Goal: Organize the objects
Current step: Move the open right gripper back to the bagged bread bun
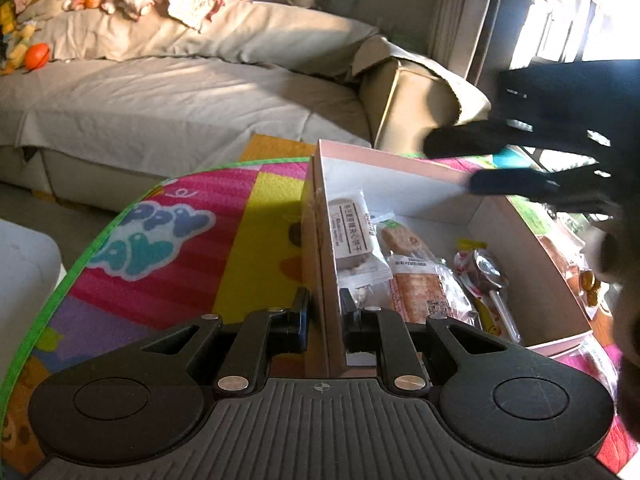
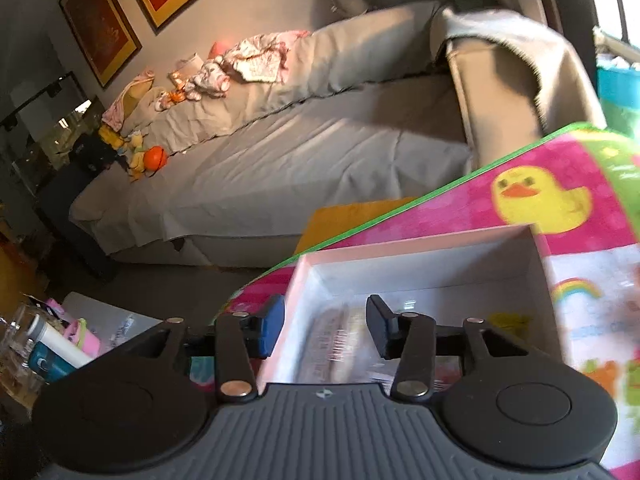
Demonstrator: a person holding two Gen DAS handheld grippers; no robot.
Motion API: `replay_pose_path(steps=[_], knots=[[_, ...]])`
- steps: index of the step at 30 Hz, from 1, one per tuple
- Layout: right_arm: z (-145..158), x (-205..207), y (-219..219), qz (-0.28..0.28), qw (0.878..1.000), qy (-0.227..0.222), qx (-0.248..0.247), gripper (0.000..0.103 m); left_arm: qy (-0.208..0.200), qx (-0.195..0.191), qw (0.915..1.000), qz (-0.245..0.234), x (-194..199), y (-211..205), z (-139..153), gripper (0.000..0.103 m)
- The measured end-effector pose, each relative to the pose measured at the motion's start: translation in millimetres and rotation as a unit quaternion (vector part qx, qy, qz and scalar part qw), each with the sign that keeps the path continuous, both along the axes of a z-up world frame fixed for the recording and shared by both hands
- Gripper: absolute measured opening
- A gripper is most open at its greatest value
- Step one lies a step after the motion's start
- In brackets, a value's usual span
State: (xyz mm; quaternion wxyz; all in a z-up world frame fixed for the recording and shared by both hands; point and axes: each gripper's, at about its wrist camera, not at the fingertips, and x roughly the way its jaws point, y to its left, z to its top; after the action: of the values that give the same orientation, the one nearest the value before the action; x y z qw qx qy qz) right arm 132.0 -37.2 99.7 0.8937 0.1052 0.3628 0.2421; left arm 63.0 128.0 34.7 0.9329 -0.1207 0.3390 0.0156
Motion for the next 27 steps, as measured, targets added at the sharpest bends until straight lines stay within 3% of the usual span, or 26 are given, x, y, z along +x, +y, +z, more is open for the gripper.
replay_pose_path(steps=[6, 11, 15, 18, 23, 27], knots=[[4, -31, -65, -0.051, 0.998, -0.034, -0.032, 0.055, -0.001, 0.0, 1.0, 0.0, 0, 0, 0, 0.017], [6, -54, -132, -0.136, 0.986, -0.066, -0.073, 0.066, 0.0, 0.0, 1.0, 0.0, 0, 0, 0, 0.017], [-12, -56, -179, -0.212, 0.968, -0.054, -0.121, 0.073, -0.001, -0.001, 1.0, 0.001, -1, 0, 0, 0.017], [-31, -52, -207, -0.243, 0.962, -0.023, -0.123, 0.079, -0.001, -0.001, 1.0, 0.002, -1, -1, 0, 0.017], [-59, -40, -219, -0.248, 0.96, -0.004, -0.129, 0.086, 0.0, 0.002, 1.0, 0.002, -1, -2, 0, 0.017], [-73, -23, -205, -0.224, 0.957, -0.021, -0.185, 0.087, 0.0, 0.004, 1.0, 0.002, -1, -2, 0, 0.017]])
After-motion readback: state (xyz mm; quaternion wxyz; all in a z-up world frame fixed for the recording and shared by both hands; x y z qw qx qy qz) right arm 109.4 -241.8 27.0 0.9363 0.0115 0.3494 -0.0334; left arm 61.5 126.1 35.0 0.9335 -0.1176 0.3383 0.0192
